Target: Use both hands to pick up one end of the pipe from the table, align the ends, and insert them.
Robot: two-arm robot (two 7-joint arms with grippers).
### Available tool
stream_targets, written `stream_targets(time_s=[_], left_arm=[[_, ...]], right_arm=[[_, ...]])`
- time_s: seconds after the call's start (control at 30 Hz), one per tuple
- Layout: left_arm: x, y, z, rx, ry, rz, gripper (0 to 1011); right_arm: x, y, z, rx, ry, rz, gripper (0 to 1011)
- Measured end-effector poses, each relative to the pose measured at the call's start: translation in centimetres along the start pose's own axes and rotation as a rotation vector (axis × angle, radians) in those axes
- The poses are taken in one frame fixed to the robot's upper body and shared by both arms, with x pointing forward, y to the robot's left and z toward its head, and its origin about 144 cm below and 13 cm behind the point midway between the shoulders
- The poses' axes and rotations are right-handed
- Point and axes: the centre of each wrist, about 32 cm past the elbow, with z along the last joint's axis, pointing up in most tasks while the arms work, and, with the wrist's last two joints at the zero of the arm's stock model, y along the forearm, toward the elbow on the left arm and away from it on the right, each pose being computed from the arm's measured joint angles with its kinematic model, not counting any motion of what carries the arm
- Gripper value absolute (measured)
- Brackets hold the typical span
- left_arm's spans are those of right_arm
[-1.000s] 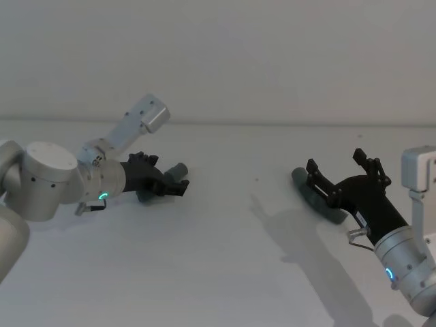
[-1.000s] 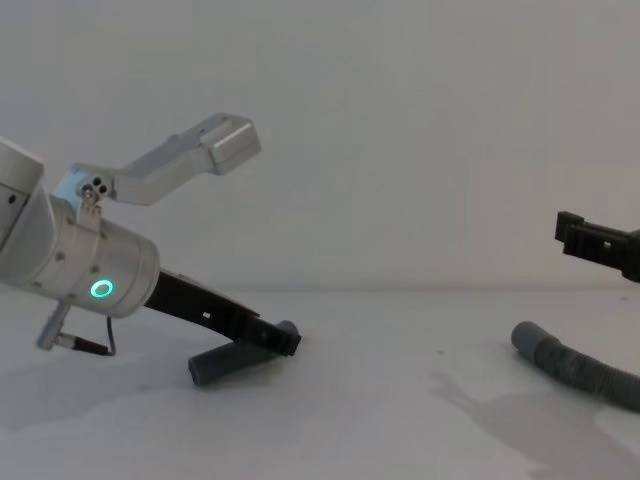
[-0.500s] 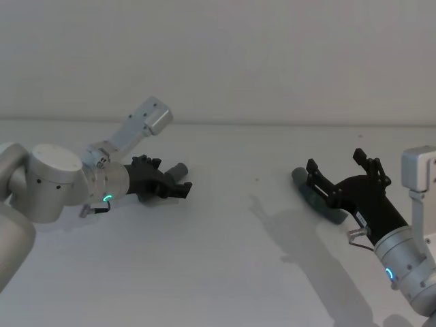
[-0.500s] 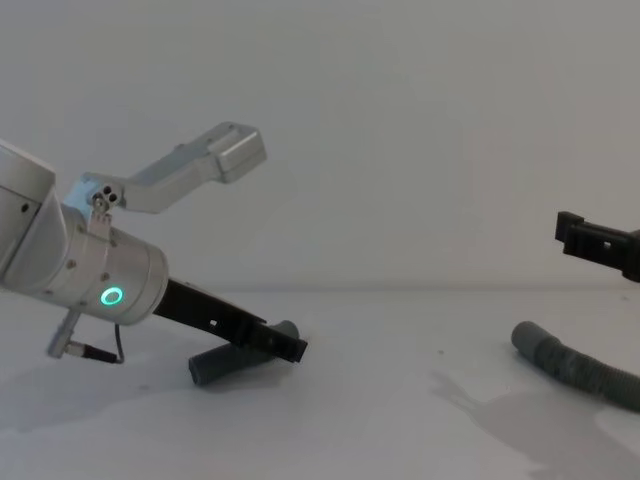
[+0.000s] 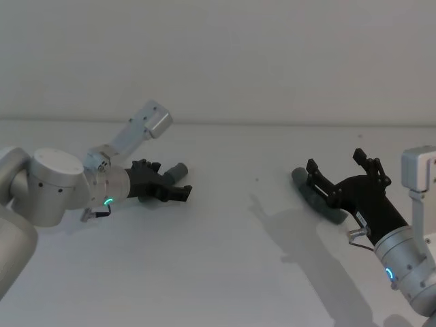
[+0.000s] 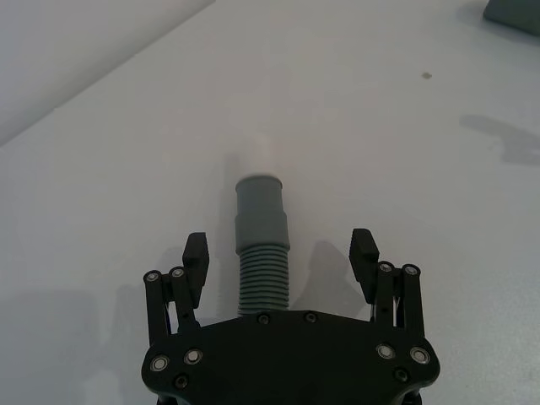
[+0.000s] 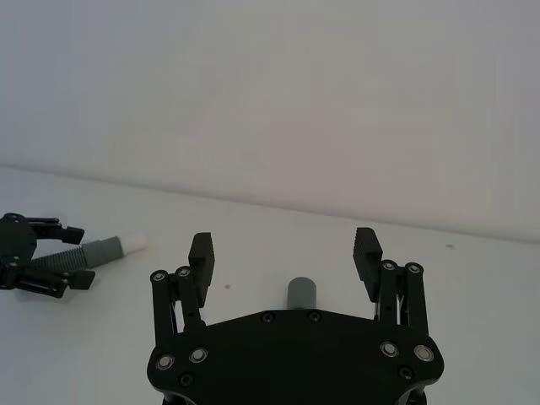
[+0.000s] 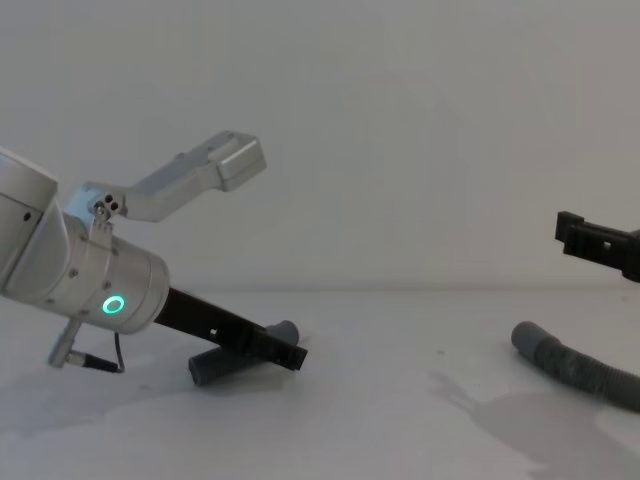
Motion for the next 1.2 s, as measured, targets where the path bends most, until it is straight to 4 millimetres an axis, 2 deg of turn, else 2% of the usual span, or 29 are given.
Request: stream_targets(time_s=[0.4,0.53,0.73,0.77,0.87,1.1,1.13,1.2], left_arm=[[-0.29,-0.05,-0.19,0.005,0.012,0.004,1001],[-0.35,-0.05,-0.22,0.005,0.013,0.005,929],[-0.4,-0.06,-0.26,0.006,0.015,0.006,743],[-0.4,-0.06,-0.26,0.006,0.016,0.006,743],[-0.41,-0.06,-0.28,0.007,0.016,0.006,615],[-0.43,-0.06,-0.28,0.007,0.017,0.007,424],[-0.44,-0.06,-0.28,0.007,0.017,0.007,368],[-0.44,-0.06,-0.28,0.007,0.017,0.007,347]], right_arm=[[0.0,0.0,0.0,0.0,0.0,0.0,1000],[0.0,0.0,0.0,0.0,0.0,0.0,1000],[0.0,0.0,0.0,0.0,0.0,0.0,1000],[0.0,0.0,0.0,0.0,0.0,0.0,1000],[0.0,0.0,0.0,0.0,0.0,0.0,1000],[0.0,0.0,0.0,0.0,0.0,0.0,1000],[0.0,0.0,0.0,0.0,0.0,0.0,1000],[0.0,0.0,0.0,0.0,0.0,0.0,1000]])
